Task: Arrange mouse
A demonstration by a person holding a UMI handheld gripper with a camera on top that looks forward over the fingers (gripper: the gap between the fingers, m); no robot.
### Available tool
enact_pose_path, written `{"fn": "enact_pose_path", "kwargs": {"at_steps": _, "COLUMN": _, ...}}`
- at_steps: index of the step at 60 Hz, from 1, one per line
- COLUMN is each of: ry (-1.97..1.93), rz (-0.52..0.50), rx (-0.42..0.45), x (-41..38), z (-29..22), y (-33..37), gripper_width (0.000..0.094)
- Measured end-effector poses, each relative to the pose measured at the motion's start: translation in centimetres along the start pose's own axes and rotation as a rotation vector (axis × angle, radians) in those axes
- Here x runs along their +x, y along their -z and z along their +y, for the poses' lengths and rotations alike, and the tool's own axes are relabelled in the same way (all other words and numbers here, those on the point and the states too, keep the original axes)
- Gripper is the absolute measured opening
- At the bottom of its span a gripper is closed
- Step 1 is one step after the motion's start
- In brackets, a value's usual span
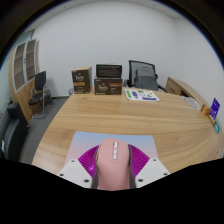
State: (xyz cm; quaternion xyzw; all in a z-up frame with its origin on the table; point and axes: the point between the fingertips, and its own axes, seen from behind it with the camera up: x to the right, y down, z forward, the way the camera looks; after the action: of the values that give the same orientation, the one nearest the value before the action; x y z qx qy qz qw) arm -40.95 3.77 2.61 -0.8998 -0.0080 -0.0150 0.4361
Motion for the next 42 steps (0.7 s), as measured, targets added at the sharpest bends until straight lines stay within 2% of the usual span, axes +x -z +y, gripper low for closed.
{"fn": "enact_pose_path", "kwargs": {"at_steps": 7, "ry": 0.034, "rz": 0.005, "rx": -0.098, "x": -0.8, "z": 4.1, "y": -0.9, "gripper_width": 0.0429}}
{"fn": "enact_pose_path", "kwargs": {"at_steps": 8, "ry": 0.038, "rz": 0.008, "rx": -0.055, "x": -0.8, "z": 3.3, "y": -1.0, "gripper_width": 0.0425}}
{"fn": "enact_pose_path", "kwargs": {"at_steps": 9, "ry": 0.051, "rz": 0.011, "rx": -0.05, "x": -0.8, "z": 3.7, "y": -1.1, "gripper_width": 0.0424}}
{"fn": "enact_pose_path", "kwargs": {"at_steps": 16, "ry": 0.02, "rz": 0.015, "rx": -0.061, "x": -0.7, "z": 3.7, "y": -1.2, "gripper_width": 0.0488}}
{"fn": "enact_pose_path", "kwargs": {"at_steps": 21, "ry": -0.023, "rz": 0.027, "rx": -0.097, "x": -0.3, "z": 3.9, "y": -1.0, "gripper_width": 0.058}}
{"fn": "enact_pose_path", "kwargs": {"at_steps": 26, "ry": -0.077, "rz": 0.01, "rx": -0.117, "x": -0.2, "z": 3.9, "y": -0.3, "gripper_width": 0.0851}}
{"fn": "enact_pose_path", "kwargs": {"at_steps": 34, "ry": -0.152, "rz": -0.025, "rx": -0.082, "x": -0.5, "z": 3.0, "y": 3.0, "gripper_width": 0.0836}}
{"fn": "enact_pose_path", "kwargs": {"at_steps": 42, "ry": -0.186, "rz": -0.07, "rx": -0.037, "x": -0.8, "z": 2.7, "y": 9.3, "gripper_width": 0.0837}}
